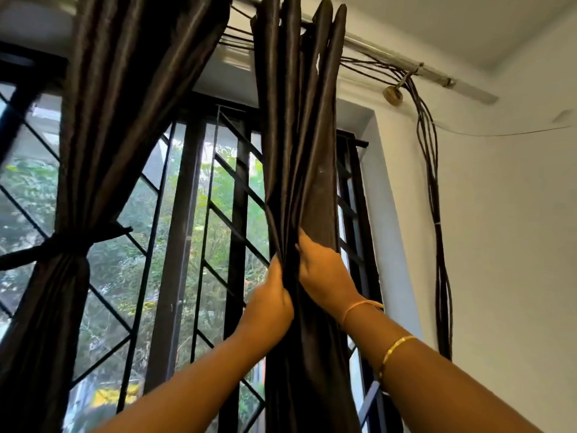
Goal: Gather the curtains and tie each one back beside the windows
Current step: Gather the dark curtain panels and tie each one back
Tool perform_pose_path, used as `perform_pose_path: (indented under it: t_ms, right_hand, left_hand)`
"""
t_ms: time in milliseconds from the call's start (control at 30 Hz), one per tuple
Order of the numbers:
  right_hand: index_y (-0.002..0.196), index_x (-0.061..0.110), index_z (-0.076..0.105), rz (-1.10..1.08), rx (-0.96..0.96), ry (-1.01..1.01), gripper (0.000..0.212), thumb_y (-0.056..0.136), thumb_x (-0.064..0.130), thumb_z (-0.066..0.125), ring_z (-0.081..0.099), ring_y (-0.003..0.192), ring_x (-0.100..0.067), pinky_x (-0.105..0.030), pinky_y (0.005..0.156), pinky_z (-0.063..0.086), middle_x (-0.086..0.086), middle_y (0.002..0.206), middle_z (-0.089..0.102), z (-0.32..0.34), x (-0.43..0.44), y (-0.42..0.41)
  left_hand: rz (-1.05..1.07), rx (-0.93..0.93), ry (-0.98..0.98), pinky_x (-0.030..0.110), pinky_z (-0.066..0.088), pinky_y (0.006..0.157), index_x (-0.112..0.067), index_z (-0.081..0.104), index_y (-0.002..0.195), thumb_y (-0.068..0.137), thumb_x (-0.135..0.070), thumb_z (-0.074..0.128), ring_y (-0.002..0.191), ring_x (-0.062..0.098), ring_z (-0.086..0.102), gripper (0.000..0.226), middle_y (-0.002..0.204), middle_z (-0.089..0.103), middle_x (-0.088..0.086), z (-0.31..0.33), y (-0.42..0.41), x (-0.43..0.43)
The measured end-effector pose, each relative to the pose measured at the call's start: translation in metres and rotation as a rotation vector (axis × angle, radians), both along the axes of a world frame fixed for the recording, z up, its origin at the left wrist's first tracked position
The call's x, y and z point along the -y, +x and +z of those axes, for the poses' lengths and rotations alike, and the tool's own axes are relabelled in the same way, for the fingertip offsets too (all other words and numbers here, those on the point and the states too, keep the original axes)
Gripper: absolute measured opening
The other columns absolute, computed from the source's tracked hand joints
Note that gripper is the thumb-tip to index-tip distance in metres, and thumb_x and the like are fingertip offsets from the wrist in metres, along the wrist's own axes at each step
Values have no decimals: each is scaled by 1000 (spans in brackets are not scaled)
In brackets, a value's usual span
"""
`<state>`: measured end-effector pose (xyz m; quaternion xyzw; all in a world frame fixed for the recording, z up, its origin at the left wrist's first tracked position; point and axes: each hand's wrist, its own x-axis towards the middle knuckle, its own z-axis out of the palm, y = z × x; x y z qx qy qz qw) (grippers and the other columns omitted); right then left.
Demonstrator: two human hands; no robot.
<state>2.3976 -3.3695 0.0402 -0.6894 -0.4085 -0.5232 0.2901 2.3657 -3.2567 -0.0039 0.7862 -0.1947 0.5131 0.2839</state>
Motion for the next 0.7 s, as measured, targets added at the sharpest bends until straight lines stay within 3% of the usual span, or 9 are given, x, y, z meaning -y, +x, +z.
perform_pose_path:
  t_ms: [67,167,233,300,333,400,467,567,700]
  right_hand:
    - [145,24,32,75,-153,128,50,97,14,42,57,113,-36,-42,96,45,-20,125,60,-11,13,12]
    - [133,14,51,378,-409,333,36,99,22,42,53,122,-23,-28,103,39,-5,126,59,-19,19,17]
    - [110,23,66,537,-540,390,31,95,42,46,59,110,-13,-26,97,43,7,110,65,-21,20,15]
    - [87,35,66,506,-506,356,24,86,55,53,61,90,-2,-17,83,46,17,88,66,-21,24,15]
    - [91,33,66,432,-481,316,25,84,55,58,61,90,-3,-15,81,46,15,90,66,-22,26,18]
    - [106,13,65,263,-445,269,37,85,44,62,62,100,-20,-30,86,50,-4,103,67,-23,32,25]
    - [100,3,63,181,-416,279,33,86,32,63,63,94,-29,-39,81,52,-14,97,67,-24,36,32]
    - [103,3,64,241,-470,186,50,78,47,69,63,87,-22,-37,75,52,-12,94,67,-25,45,36]
    - [87,16,64,517,-701,309,48,80,62,53,64,71,-13,-33,70,54,-5,84,68,-33,57,46]
  left_hand:
    - [2,-36,31,19,37,47,-24,18,145,96,-13,34,68,22,57,53,83,59,8,-1,3,13]
    - [47,-55,80,18,38,66,-14,20,143,95,-11,36,93,28,59,51,113,59,16,1,11,35]
    - [8,-74,77,17,37,58,-17,25,139,95,-15,37,80,17,56,46,108,58,7,0,19,47]
    - [0,-122,73,20,40,63,-17,32,136,94,-18,43,83,17,58,43,102,57,3,-2,25,57]
    - [13,-159,78,23,42,73,-14,32,138,94,-14,45,97,24,59,46,110,58,7,-4,29,62]
    - [27,-173,63,27,40,91,-7,31,140,91,-5,48,119,27,50,52,130,51,12,-14,36,68]
    - [38,-153,47,27,36,97,-5,28,141,89,-1,48,124,27,45,56,138,44,13,-25,40,72]
    - [-29,-151,20,26,38,94,-11,14,147,89,2,40,122,26,46,65,140,42,12,-35,43,66]
    - [22,-113,-43,10,39,56,-20,23,143,86,5,37,84,16,51,64,117,55,5,-35,52,44]
